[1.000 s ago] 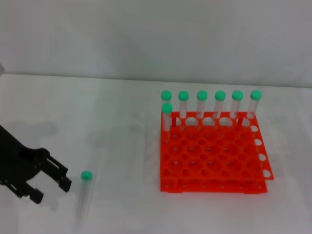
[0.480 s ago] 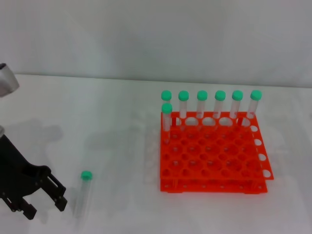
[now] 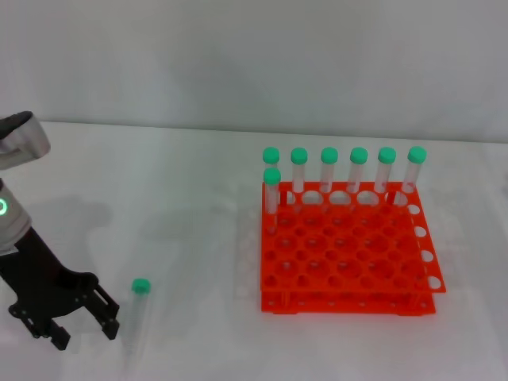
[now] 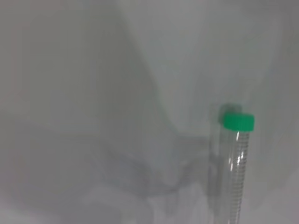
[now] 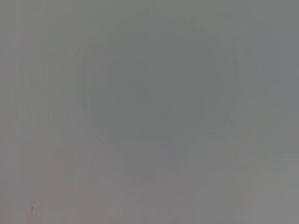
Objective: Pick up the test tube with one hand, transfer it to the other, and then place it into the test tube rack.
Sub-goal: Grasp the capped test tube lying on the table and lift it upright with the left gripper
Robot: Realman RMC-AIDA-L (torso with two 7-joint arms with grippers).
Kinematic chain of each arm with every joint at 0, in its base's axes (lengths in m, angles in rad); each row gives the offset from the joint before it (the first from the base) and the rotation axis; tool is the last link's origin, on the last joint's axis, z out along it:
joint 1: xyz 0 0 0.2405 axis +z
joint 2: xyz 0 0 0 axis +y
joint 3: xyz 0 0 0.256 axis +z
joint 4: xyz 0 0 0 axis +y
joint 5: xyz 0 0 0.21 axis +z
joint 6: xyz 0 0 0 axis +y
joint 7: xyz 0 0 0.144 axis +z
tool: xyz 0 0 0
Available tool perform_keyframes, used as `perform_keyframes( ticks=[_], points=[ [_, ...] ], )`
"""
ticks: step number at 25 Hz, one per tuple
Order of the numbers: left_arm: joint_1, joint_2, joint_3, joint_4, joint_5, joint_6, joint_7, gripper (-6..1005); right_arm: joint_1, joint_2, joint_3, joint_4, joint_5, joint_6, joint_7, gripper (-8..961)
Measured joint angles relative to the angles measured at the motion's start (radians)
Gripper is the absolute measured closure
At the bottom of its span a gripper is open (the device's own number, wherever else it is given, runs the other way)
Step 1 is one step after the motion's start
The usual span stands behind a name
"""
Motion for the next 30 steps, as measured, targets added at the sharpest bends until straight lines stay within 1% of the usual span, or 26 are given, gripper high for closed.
perform_keyframes(
  ticks=[4, 9, 15, 19, 23, 27, 30],
  points=[
    [-0.015, -0.017, 0.002, -0.017, 0.001, -0.029, 0.002, 275, 0.000, 0.000, -0.001, 0.001, -0.001, 0.000, 0.001, 82],
    [-0.039, -0.028, 0.041, -0.060, 0.001, -0.057, 0.002, 279, 0.003, 0.000, -0.001, 0.002, -0.004, -0.002, 0.002, 82],
    [-0.045, -0.040, 0.077, -0.079, 0.003, -0.076, 0.001, 284, 0.009, 0.000, -0.001, 0.001, -0.004, -0.006, 0.002, 82],
    [-0.051, -0.042, 0.074, -0.079, 0.002, -0.091, 0.001, 288, 0.009, 0.000, -0.001, 0.001, -0.003, -0.006, 0.000, 82],
    [-0.059, -0.056, 0.073, -0.091, 0.001, -0.128, 0.001, 291, 0.012, 0.000, -0.001, -0.002, -0.003, -0.007, -0.002, 82],
    [-0.079, -0.067, 0.077, -0.133, 0.003, -0.151, 0.001, 294, 0.013, 0.000, -0.001, -0.004, 0.000, -0.008, -0.005, 82],
    [-0.087, -0.076, 0.078, -0.140, 0.005, -0.159, 0.002, 297, 0.014, 0.000, -0.001, -0.005, 0.001, -0.007, -0.006, 82]
  ],
)
